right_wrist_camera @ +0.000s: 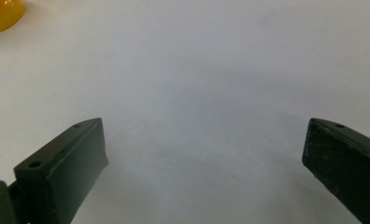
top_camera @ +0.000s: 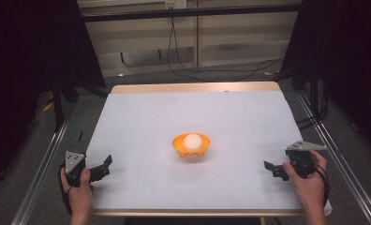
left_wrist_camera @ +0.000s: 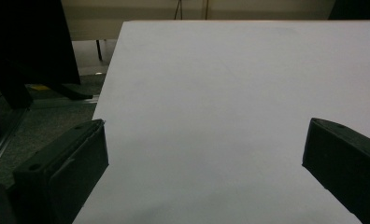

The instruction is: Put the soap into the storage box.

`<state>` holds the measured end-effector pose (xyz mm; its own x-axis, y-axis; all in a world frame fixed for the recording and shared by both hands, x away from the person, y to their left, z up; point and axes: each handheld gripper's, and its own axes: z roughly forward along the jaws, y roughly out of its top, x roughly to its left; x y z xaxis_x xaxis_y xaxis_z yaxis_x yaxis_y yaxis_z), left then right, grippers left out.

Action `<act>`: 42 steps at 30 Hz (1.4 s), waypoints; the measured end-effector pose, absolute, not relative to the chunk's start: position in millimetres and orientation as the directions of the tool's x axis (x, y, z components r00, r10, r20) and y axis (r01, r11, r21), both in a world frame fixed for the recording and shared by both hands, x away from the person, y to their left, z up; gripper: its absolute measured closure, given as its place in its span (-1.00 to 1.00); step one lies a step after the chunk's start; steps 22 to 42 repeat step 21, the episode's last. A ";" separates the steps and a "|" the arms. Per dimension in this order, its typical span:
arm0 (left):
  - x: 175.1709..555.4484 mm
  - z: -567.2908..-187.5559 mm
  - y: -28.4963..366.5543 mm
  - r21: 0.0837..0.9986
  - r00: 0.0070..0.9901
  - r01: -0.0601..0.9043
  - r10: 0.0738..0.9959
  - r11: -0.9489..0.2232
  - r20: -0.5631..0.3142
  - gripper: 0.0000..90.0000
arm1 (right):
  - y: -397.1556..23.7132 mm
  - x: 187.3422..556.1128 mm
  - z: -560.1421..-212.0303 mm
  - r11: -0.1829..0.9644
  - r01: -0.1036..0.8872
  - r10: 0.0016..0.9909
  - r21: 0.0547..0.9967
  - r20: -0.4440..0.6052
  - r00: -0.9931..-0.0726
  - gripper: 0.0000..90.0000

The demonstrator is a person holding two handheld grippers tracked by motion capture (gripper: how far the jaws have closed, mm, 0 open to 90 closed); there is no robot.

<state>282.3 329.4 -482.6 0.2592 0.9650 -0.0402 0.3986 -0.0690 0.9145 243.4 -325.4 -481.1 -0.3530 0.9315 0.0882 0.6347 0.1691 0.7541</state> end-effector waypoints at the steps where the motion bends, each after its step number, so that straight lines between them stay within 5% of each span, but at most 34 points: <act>1: 282.3 -482.6 329.5 0.914 0.259 0.399 0.965 -0.069 -0.040 -1.00 | -329.3 240.0 -481.9 0.163 0.632 0.933 0.758 0.089 -0.348 -1.00; 14: 282.0 -482.6 329.1 0.916 0.257 0.395 0.966 -0.072 -0.035 -1.00 | -357.7 212.4 -481.7 0.057 0.574 0.946 0.817 0.140 -0.292 -1.00; 42: 281.7 -482.7 328.5 0.917 0.262 0.391 0.965 -0.078 -0.030 -1.00 | -356.8 209.8 -485.2 0.054 0.556 0.943 0.829 0.142 -0.302 -1.00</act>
